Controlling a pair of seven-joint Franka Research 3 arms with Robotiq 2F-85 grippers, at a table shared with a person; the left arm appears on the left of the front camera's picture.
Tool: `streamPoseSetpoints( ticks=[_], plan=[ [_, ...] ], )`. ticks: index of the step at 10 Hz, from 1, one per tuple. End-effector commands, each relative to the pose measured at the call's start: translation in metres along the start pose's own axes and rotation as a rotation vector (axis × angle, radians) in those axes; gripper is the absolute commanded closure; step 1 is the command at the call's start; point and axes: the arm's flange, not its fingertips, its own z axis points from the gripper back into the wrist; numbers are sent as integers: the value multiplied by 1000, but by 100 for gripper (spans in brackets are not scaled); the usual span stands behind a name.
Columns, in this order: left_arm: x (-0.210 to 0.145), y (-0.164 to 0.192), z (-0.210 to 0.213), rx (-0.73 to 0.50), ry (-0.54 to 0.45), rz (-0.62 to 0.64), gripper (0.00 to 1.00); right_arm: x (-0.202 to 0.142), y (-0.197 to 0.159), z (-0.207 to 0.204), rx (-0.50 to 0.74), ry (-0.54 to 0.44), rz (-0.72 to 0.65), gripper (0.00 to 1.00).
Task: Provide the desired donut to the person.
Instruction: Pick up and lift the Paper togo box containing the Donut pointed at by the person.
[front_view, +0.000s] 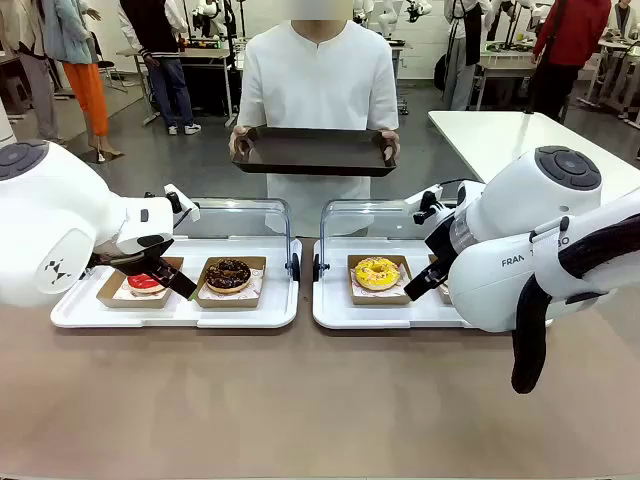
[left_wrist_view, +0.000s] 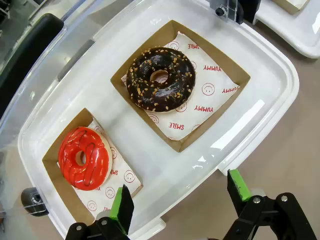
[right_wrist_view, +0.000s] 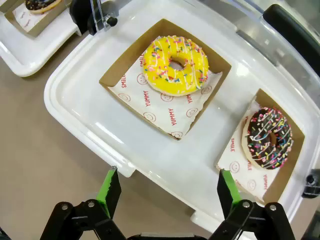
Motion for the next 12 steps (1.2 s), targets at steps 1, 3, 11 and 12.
streamPoseSetpoints(
  ticks=[1,3,11,12],
  plan=[
    [0,0,0,0,0,0,0,0,0,0,0,0,0,0],
    [0,0,0,0,0,0,0,0,0,0,0,0,0,0],
    [0,0,0,0,0,0,0,0,0,0,0,0,0,0],
    [0,0,0,0,0,0,0,0,0,0,0,0,0,0]
  ],
)
